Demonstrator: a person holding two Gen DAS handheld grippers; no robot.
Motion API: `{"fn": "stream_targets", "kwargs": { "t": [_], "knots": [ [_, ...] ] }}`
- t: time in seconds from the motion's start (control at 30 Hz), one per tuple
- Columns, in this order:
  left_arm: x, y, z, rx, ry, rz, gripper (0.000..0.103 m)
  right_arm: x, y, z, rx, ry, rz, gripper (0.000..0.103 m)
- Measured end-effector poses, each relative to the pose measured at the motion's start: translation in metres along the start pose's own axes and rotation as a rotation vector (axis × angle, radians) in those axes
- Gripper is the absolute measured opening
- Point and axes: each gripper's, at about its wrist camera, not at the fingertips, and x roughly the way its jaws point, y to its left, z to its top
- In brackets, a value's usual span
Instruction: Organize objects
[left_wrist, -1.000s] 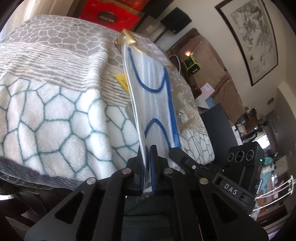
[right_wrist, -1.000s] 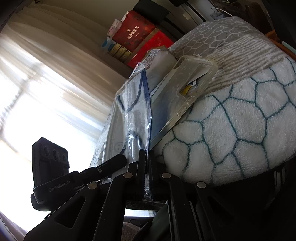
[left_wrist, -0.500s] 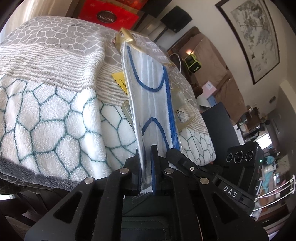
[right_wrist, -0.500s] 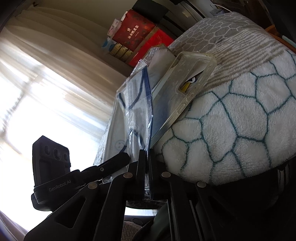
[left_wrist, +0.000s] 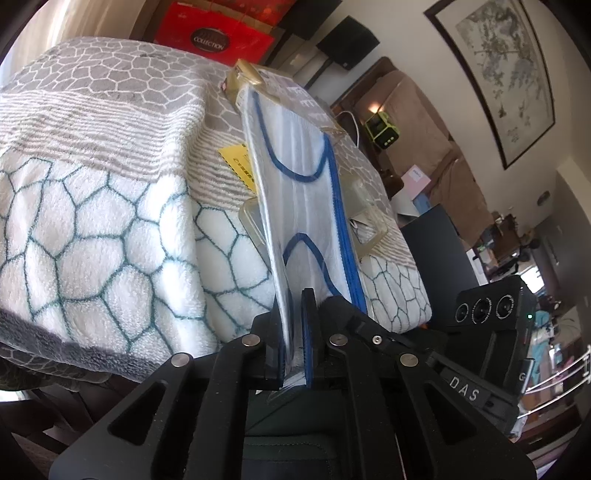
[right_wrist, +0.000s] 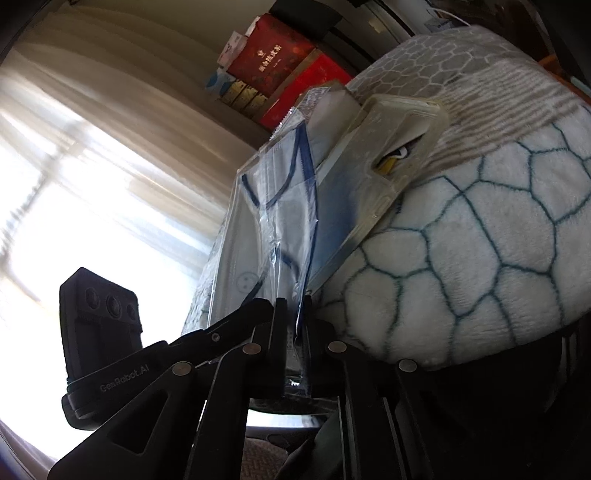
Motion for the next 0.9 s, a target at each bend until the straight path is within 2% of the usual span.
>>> {"fn": "stream_targets", "kwargs": {
  "t": [0.2,0.5,0.67,0.9],
  "knots": [
    [0.0,-0.004,-0.002,0.022,-0.009,0.018,0.006,0.004,0.008,-0.006,-0.012,-0.008,-0.004,0.01],
    [-0.004,-0.019,-0.006,0.098,-0.053,0.086,0.003,0.011,0.045,-0.016,-0.181,-0.048,-0.124,0.003],
    [-0.011,-0.032,-0.009,0.153,-0.114,0.126,0.002,0.006,0.052,-0.018,-0.186,-0.085,-0.129,0.002],
    [-0.021,-0.05,-0.008,0.229,-0.159,0.115,0.002,-0.017,0.058,-0.019,-0.228,-0.138,-0.126,0.002]
  ]
}}
